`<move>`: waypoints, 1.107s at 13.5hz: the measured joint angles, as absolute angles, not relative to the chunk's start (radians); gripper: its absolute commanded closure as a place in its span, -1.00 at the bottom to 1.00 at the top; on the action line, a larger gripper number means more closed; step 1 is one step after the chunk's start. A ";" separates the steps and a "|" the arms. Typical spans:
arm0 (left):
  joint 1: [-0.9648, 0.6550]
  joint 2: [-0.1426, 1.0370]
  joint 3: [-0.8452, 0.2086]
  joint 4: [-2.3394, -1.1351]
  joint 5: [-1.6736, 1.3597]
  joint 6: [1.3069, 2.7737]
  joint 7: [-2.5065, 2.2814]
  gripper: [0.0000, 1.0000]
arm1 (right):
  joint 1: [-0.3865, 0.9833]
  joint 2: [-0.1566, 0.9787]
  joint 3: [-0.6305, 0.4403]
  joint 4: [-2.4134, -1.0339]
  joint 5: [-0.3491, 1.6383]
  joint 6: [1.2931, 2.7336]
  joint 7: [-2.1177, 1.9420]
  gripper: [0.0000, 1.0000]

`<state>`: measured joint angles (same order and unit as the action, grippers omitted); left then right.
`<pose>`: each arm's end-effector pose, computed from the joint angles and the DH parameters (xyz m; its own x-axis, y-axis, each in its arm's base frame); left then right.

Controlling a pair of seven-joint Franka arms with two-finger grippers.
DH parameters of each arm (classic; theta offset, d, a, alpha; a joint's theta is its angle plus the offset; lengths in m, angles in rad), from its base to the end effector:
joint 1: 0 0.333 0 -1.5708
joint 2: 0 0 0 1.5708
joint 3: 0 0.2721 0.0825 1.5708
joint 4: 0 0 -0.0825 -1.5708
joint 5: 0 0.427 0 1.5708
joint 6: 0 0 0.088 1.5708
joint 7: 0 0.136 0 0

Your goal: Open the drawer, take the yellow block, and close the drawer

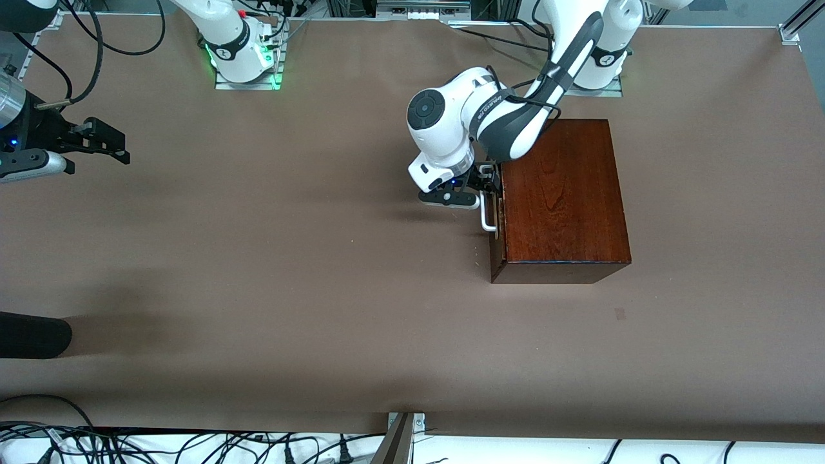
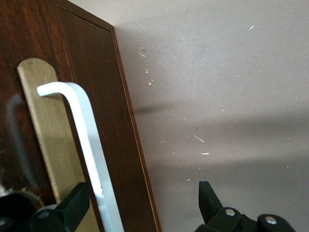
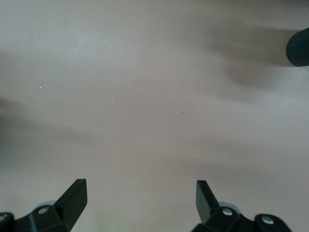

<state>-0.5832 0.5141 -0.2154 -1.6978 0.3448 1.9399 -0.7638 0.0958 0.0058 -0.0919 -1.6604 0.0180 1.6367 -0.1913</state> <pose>0.4784 -0.4407 0.1938 0.9820 -0.1757 -0.0698 -0.1887 -0.9332 -0.3057 0.6009 0.0048 0.5076 0.9809 0.1928 -0.0256 0.1922 -0.9811 -0.0227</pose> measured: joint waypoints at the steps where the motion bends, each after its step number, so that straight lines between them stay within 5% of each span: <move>1: -0.584 0.519 -0.215 -1.698 0.350 1.943 -0.770 -1.00 | 0.096 0.006 -0.092 -1.660 0.018 1.637 -0.191 -1.00; 15: -0.633 0.579 -0.207 -1.656 0.358 2.014 -0.803 -1.00 | 0.095 0.007 -0.093 -1.660 0.018 1.636 -0.191 -1.00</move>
